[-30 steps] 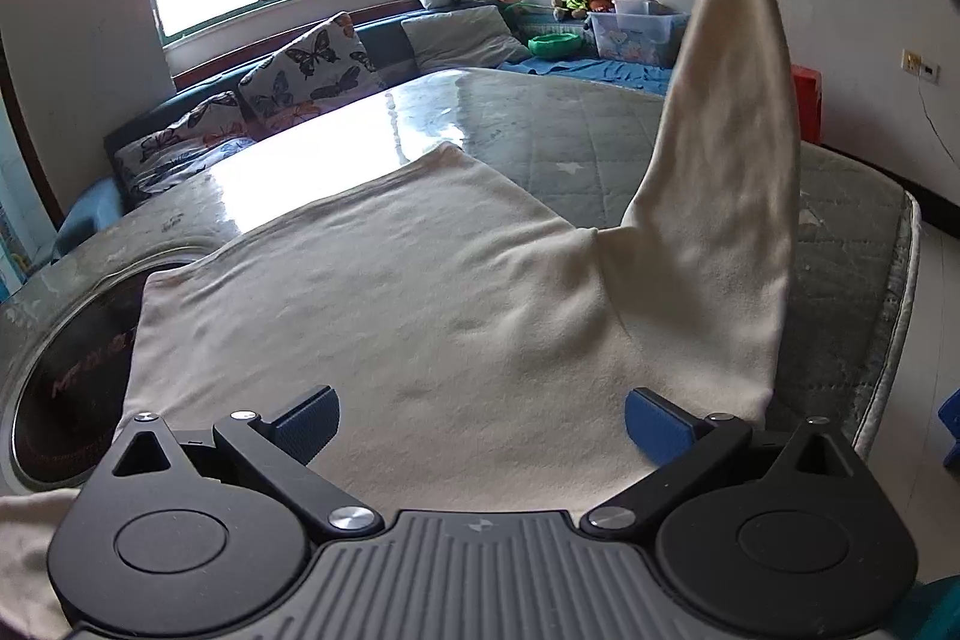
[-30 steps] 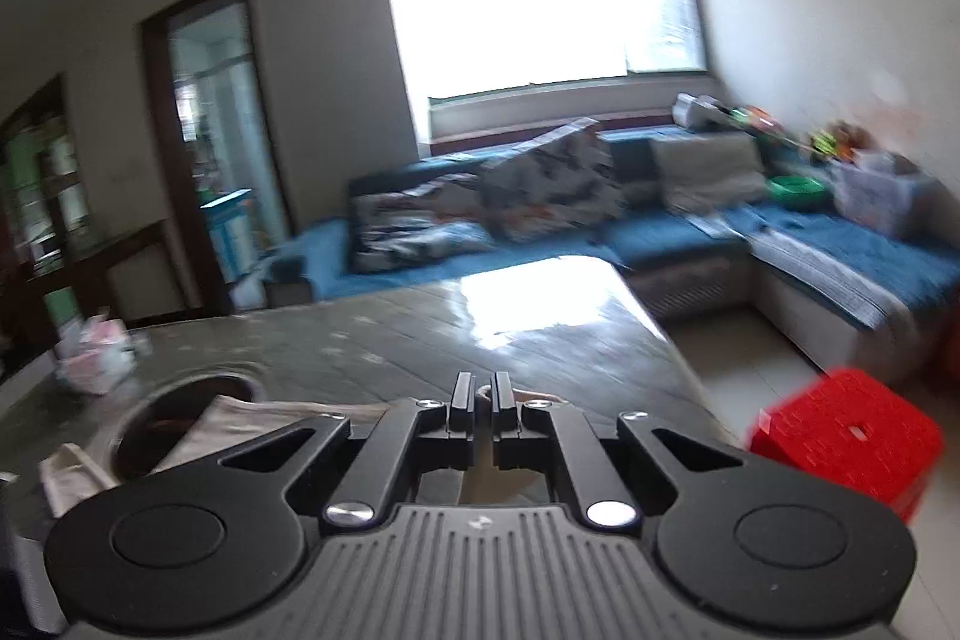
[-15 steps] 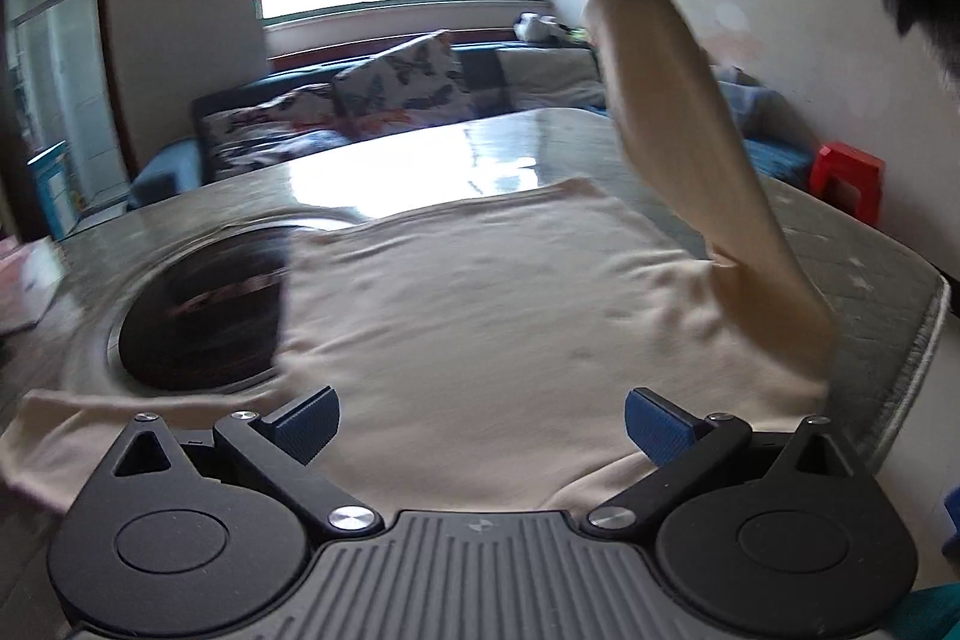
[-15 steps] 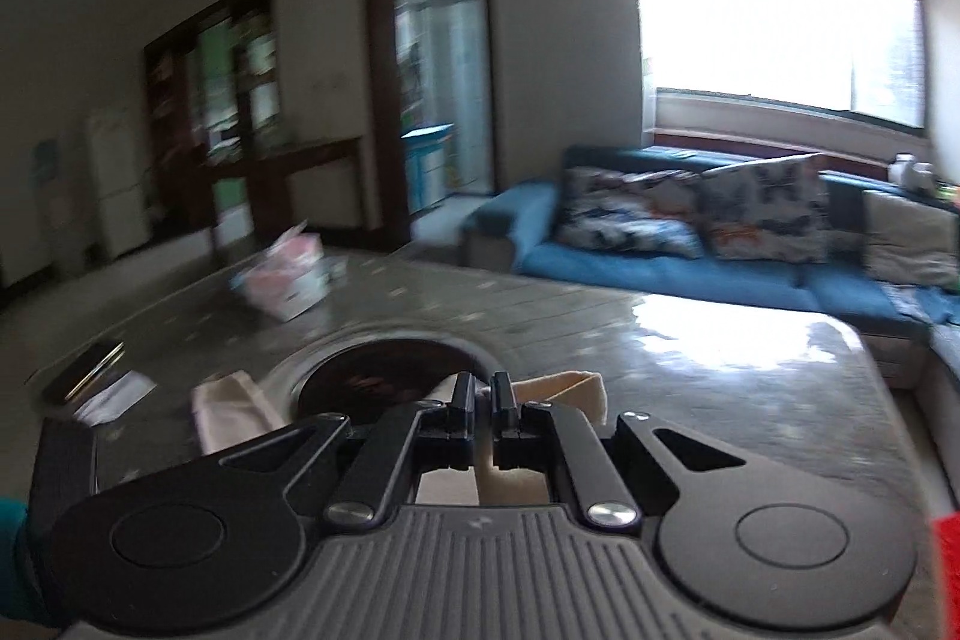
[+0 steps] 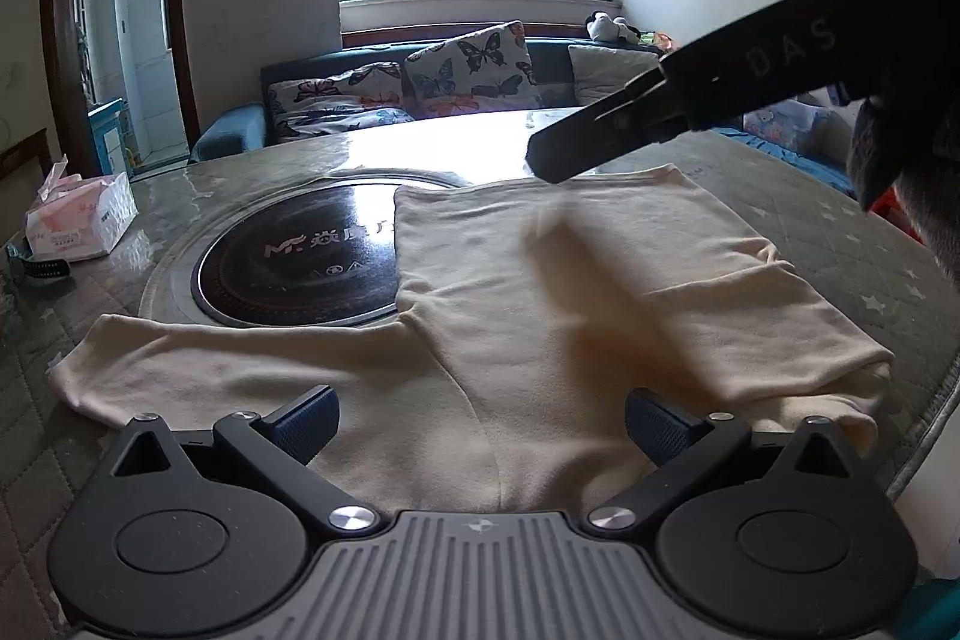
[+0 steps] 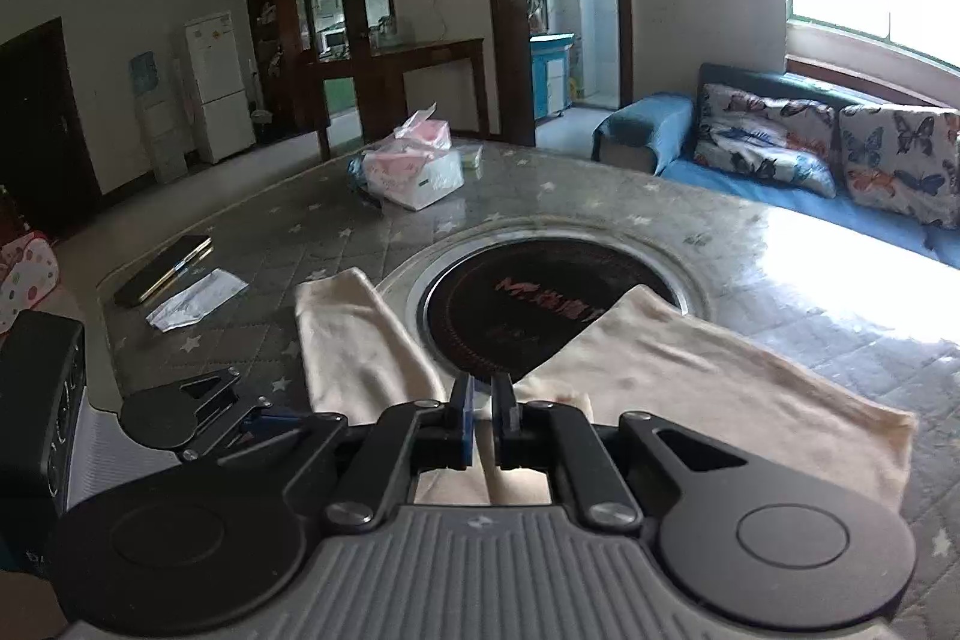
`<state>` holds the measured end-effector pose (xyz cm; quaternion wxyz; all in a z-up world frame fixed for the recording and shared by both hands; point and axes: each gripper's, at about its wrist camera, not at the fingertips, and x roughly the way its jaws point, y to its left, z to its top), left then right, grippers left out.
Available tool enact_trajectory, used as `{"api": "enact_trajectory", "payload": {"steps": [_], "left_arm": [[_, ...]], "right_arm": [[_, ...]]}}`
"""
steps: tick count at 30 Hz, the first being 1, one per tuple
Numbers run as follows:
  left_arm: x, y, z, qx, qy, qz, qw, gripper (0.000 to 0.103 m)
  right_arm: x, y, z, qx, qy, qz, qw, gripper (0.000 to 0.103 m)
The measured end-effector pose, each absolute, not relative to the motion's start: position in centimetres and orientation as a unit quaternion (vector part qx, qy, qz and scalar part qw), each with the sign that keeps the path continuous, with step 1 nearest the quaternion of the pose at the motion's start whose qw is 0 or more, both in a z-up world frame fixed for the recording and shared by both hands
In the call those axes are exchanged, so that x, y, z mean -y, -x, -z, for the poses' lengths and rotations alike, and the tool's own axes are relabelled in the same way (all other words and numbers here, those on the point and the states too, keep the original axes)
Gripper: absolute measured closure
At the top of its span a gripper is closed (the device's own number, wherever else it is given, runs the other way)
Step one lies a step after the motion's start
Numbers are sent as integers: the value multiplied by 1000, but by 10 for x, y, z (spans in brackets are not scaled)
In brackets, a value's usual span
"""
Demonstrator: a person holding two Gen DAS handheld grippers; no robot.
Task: Fold clothes
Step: 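Open the right gripper to release the folded side and withdraw, then move the left gripper to the opposite shirt side and close on it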
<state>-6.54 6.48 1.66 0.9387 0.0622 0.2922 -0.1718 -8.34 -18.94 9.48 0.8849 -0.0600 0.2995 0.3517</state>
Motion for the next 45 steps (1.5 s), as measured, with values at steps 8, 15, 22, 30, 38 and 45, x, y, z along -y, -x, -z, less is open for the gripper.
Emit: {"api": "enact_trajectory", "payload": {"steps": [8, 15, 22, 30, 38, 45], "left_arm": [[-62, 65, -18, -289, -65, 171, 940, 2], [-54, 57, -20, -287, -65, 181, 938, 21], [-44, 49, -13, -306, -76, 188, 930, 48], [-44, 46, -9, -315, -86, 172, 929, 84], [-49, 47, -11, -314, -96, 164, 930, 91], [-47, 51, -18, -308, -102, 164, 932, 89]], "right_arm": [[221, 85, -102, -296, 64, -320, 898, 93], [292, 87, -90, -330, 72, -226, 914, 86], [336, 90, -55, -376, 63, -178, 907, 86], [329, 88, -37, -375, 70, -206, 901, 75], [328, 76, -22, -373, 61, -191, 906, 76], [337, 80, -28, -363, 57, -188, 911, 76]]}}
